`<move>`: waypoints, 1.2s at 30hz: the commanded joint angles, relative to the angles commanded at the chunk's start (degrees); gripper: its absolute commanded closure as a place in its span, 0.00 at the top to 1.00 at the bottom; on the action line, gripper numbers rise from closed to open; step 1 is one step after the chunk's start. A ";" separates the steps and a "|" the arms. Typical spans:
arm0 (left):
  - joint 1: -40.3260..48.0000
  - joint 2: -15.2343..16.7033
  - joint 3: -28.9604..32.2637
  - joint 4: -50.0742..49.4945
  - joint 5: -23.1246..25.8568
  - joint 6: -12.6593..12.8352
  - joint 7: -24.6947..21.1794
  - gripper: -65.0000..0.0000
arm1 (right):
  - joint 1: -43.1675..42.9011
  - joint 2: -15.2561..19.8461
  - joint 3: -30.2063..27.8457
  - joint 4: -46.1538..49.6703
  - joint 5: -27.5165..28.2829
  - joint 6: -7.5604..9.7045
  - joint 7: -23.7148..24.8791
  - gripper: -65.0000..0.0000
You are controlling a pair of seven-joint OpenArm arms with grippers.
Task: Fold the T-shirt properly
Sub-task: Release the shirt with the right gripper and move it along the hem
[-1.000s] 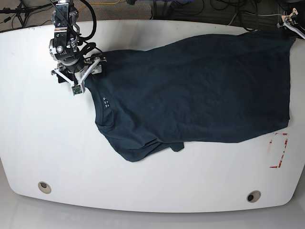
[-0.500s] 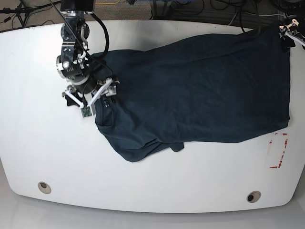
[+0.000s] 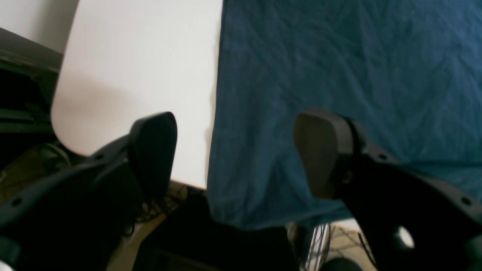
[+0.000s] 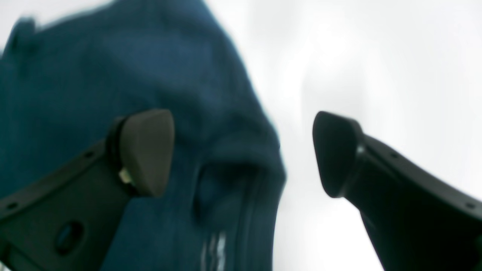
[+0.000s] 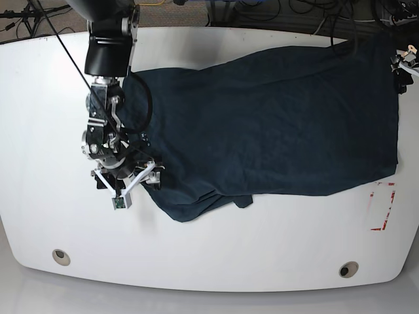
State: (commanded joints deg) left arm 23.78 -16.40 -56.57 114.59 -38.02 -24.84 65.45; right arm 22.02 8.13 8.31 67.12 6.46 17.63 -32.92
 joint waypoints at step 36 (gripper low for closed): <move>-4.48 0.00 0.35 -0.26 0.18 0.09 -0.09 0.74 | 6.33 -4.75 -0.09 -22.33 -0.09 2.81 10.20 0.49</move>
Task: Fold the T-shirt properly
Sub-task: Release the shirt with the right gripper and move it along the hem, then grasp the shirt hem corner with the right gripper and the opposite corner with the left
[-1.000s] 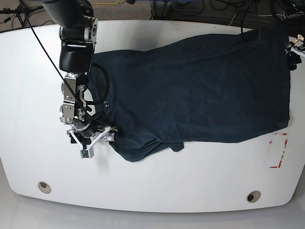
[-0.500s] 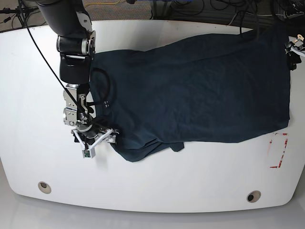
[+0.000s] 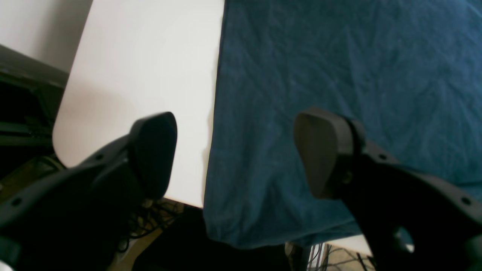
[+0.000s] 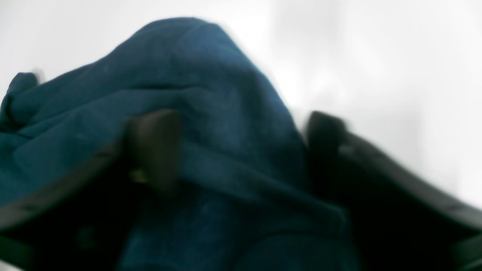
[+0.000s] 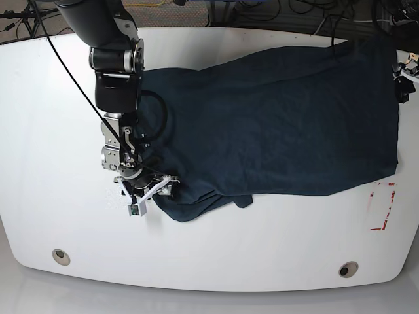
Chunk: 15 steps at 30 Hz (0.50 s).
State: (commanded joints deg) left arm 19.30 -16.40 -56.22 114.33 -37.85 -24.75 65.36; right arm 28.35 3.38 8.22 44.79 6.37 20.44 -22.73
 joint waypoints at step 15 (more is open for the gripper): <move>-16.09 0.09 3.08 -5.98 17.67 0.09 -0.26 0.75 | -0.62 -0.09 -6.59 -0.09 0.09 -0.35 -0.26 0.00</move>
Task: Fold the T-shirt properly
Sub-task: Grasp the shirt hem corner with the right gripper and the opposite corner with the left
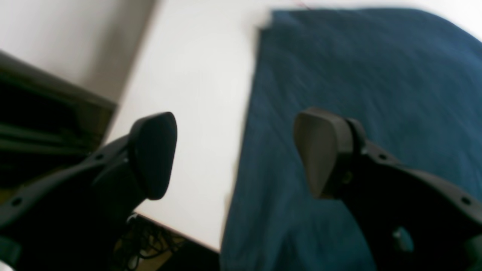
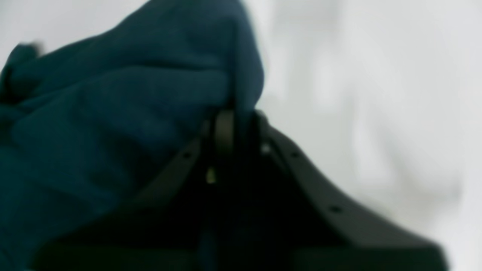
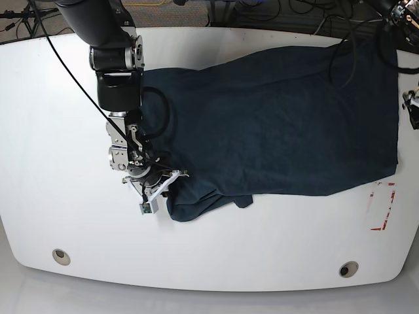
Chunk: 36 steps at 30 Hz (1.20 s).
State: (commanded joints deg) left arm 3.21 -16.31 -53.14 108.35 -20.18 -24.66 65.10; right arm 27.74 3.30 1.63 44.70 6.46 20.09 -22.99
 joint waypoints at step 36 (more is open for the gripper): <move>-24.35 -8.18 12.57 -58.02 16.97 0.00 -31.82 0.97 | -0.18 0.00 0.09 0.00 0.26 -0.09 0.18 0.00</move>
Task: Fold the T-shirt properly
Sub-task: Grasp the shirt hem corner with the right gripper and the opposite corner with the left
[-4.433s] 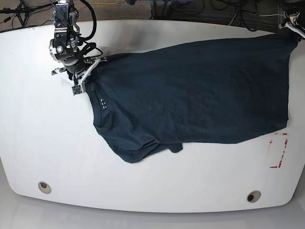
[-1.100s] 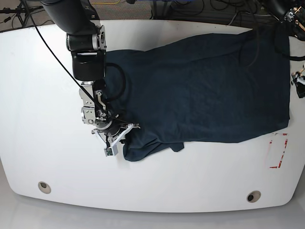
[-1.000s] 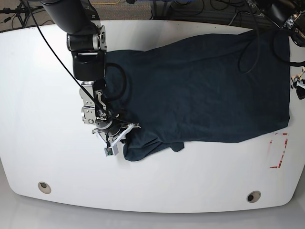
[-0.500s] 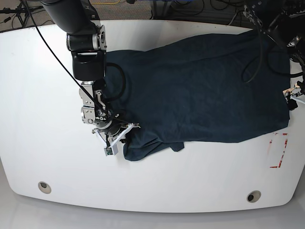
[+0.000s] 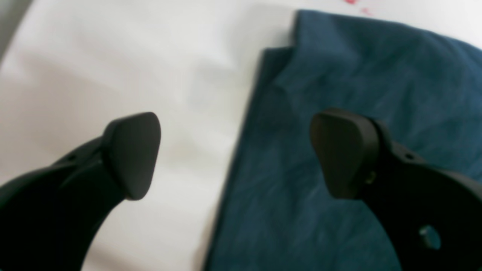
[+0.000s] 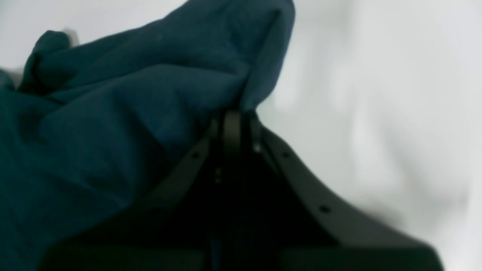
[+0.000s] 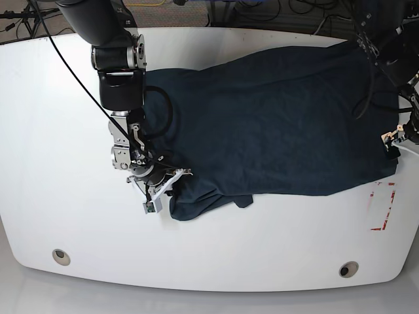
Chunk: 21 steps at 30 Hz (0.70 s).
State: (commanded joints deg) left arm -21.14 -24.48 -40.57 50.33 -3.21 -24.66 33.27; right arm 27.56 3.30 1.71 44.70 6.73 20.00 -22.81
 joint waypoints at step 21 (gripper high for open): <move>-5.54 1.76 6.07 -12.57 -0.09 0.00 -4.13 0.95 | 0.00 0.09 0.09 0.00 0.09 0.09 0.09 0.00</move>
State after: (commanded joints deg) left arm -26.68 -22.73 -34.51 37.76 -3.30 -24.66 29.14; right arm 27.56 3.38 1.80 44.70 6.81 20.09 -22.73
